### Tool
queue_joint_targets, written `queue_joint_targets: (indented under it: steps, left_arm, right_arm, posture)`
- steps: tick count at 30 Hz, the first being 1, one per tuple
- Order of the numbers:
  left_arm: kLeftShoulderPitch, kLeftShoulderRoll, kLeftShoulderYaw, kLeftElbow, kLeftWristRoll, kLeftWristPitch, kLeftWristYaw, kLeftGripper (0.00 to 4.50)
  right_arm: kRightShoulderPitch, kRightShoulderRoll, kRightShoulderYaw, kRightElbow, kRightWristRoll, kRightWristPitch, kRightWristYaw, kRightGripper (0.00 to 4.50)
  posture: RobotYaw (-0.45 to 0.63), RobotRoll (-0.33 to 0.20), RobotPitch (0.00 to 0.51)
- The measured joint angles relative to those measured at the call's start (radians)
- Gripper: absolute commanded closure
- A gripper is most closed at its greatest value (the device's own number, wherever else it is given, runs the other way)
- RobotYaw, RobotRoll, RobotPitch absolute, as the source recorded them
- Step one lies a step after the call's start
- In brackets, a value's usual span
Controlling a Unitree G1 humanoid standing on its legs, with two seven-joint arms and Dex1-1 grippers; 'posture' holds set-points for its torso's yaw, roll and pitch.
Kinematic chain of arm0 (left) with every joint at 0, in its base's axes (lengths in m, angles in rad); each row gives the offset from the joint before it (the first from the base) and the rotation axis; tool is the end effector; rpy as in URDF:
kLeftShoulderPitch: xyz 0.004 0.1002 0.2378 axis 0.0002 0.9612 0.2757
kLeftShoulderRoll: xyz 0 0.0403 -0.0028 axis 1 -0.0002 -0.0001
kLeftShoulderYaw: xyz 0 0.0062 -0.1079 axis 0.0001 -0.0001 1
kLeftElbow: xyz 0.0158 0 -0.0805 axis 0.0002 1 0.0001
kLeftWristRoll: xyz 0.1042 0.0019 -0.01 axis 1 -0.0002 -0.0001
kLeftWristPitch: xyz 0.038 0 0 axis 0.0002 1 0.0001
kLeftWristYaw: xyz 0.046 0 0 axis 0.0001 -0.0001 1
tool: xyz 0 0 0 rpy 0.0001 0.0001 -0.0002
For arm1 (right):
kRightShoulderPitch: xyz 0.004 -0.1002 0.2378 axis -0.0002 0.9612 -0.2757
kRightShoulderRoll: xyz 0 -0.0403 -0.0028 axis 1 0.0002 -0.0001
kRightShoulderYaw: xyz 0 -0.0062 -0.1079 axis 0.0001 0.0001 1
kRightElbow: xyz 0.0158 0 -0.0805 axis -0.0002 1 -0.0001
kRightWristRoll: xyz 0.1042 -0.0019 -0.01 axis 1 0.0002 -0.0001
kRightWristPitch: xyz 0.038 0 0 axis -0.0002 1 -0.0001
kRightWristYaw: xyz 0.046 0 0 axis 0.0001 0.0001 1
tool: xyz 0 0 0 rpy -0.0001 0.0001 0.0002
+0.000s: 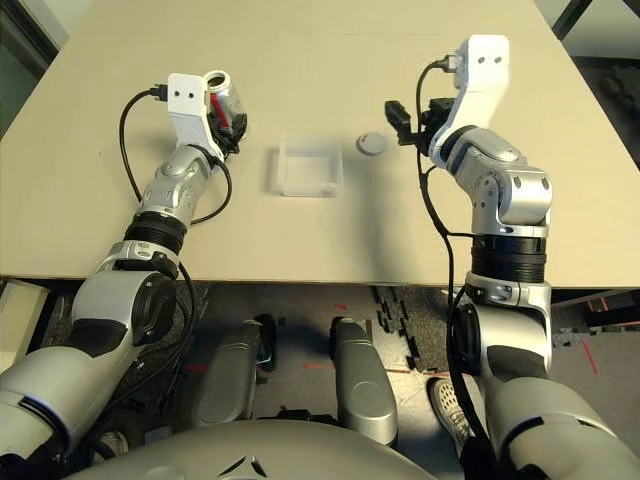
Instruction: Pour the medicine from the bottle into the box.
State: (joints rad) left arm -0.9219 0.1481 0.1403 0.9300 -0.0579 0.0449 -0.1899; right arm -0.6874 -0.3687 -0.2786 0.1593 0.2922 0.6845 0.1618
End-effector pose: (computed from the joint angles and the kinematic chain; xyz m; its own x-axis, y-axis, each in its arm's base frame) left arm 0.3620 0.1508 0.1228 0.9764 -0.2040 -0.0702 0.2057 0.9785 0.0177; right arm 0.3095 -0.2316 0.1835 0.9954 0.0592 -0.0756 -0.0520 0.9942 0.0946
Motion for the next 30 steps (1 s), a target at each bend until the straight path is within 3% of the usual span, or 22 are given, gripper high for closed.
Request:
queue_joint_targets:
  steps: [19,20,26,30]
  left_arm:
    - [-0.022,0.032,-0.046,0.070,0.037,-0.064,-0.014,2.03]
    - [-0.022,0.032,-0.046,0.071,0.037,-0.065,-0.014,1.92]
    - [-0.022,0.033,-0.045,0.075,0.037,-0.069,-0.011,0.02]
    - [-0.022,0.036,-0.041,0.075,0.035,-0.084,-0.009,0.02]
  right_arm:
    - [0.030,0.000,-0.046,0.037,-0.005,-0.076,-0.055,0.00]
    - [0.030,0.000,-0.046,0.038,-0.005,-0.076,-0.055,0.00]
    - [0.030,0.000,-0.046,0.040,-0.005,-0.078,-0.055,0.00]
    - [0.030,0.000,-0.046,0.040,-0.005,-0.080,-0.055,0.00]
  posture:
    - [-0.02,0.000,0.192]
    - [-0.02,0.000,0.192]
    - [-0.02,0.000,0.196]
    - [-0.02,0.000,0.196]
